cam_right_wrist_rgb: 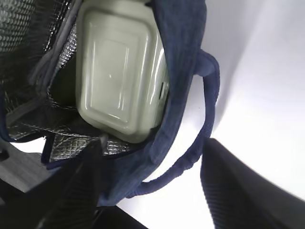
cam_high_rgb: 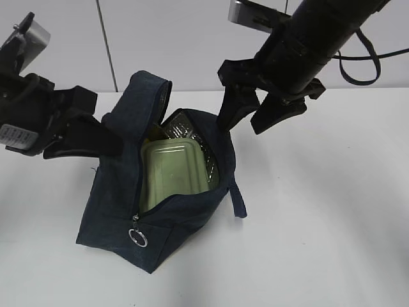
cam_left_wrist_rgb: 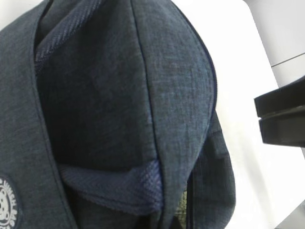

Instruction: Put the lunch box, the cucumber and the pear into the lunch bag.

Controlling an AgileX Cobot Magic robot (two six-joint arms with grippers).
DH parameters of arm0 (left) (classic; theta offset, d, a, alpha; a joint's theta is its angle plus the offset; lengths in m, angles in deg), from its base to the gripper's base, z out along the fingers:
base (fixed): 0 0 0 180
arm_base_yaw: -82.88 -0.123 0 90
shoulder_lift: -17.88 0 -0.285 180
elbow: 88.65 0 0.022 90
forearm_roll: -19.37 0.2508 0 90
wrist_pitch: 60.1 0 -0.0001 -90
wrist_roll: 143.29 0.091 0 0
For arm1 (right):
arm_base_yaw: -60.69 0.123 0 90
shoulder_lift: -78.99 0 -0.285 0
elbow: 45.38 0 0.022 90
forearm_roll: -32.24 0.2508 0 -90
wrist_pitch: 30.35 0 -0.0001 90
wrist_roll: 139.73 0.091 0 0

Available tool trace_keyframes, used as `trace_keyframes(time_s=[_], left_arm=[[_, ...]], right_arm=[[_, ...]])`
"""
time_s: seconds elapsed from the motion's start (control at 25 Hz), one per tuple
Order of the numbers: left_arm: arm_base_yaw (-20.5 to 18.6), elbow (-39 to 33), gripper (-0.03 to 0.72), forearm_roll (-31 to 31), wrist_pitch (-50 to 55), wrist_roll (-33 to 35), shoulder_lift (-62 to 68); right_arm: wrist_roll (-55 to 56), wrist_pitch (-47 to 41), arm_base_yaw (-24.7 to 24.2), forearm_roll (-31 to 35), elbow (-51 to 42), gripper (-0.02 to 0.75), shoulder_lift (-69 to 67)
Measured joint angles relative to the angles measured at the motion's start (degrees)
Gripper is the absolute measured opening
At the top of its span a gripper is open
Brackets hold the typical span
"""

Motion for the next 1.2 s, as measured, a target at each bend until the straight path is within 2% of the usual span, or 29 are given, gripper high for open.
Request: trace_keyframes(time_s=[0.2, 0.48, 0.56, 0.8, 0.92, 1.2], left_arm=[[0.0, 0.0, 0.002, 0.0, -0.68, 0.0, 0.0], [0.0, 0.0, 0.002, 0.0, -0.74, 0.0, 0.0], [0.0, 0.0, 0.002, 0.0, -0.77, 0.0, 0.0], [0.0, 0.0, 0.002, 0.0, -0.88, 0.0, 0.0], [0.0, 0.0, 0.002, 0.0, -0.82, 0.0, 0.0], [0.21, 0.0, 0.002, -0.41, -0.53, 0.0, 0.0]], right_arm=[[0.17, -0.35, 0.0, 0.46, 0.0, 0.495, -3.52], [-4.2, -0.21, 0.0, 6.31, 0.0, 0.48, -8.42], [-4.55, 0.07, 0.0, 6.32, 0.0, 0.433, -8.76], [-5.94, 0.43, 0.0, 5.17, 0.0, 0.141, -8.87], [-7.12, 0.43, 0.0, 4.91, 0.0, 0.029, -8.87], [-6.72, 0.43, 0.0, -2.32, 0.22, 0.006, -7.77]])
